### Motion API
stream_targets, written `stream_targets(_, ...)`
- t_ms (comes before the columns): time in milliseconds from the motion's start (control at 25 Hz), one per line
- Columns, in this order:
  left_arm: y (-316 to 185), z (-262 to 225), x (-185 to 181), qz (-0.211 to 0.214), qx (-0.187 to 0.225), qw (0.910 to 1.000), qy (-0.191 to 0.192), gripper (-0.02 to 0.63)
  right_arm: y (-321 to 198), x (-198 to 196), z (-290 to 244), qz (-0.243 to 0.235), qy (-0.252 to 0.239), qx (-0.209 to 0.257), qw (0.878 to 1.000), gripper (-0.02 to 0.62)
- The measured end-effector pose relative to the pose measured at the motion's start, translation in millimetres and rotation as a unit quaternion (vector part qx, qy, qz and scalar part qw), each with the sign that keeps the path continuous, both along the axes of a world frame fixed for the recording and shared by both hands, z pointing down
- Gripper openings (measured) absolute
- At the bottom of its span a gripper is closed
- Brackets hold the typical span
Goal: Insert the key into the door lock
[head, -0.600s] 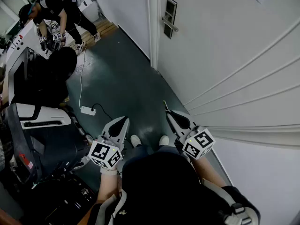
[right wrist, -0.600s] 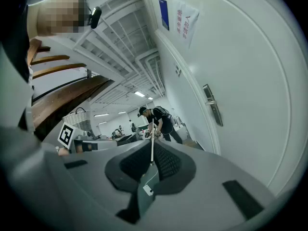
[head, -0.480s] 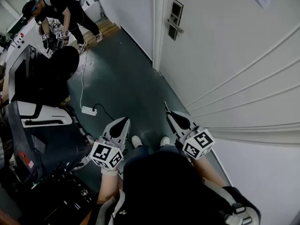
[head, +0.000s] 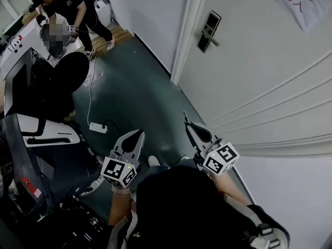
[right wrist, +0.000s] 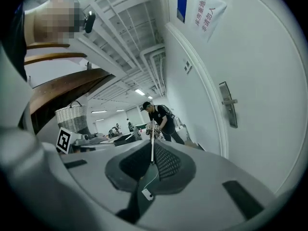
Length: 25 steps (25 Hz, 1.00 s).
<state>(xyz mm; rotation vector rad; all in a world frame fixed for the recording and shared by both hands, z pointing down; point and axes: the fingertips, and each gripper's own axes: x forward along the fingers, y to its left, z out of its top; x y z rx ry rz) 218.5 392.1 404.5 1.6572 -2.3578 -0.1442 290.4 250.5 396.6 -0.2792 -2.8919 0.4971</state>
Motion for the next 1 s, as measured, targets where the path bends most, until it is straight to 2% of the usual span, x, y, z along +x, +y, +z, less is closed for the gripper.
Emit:
stream_targets(240,26,18,-40,-0.001,0.003,1.0000,0.004,0.008,9,-28,6,0.024,0.011,0.005,1.000,0.034)
stream_targets(440,19,27,-73,-0.006,-0.002,0.9999,0.009,0.008,-7,-58,14,0.039,0.013,-0.015,0.999,0.034)
stream_targets(640,-11,28,-118,-0.006,-0.003,0.9998,0.018,0.008,-38,-102,21,0.045,0.016,-0.039,0.998,0.034)
stream_targets(1000,-103,28,-195,0.031,-0.020,0.9992,0.015,0.008,-116,-172,22,0.072,0.005,-0.058,0.996,0.034)
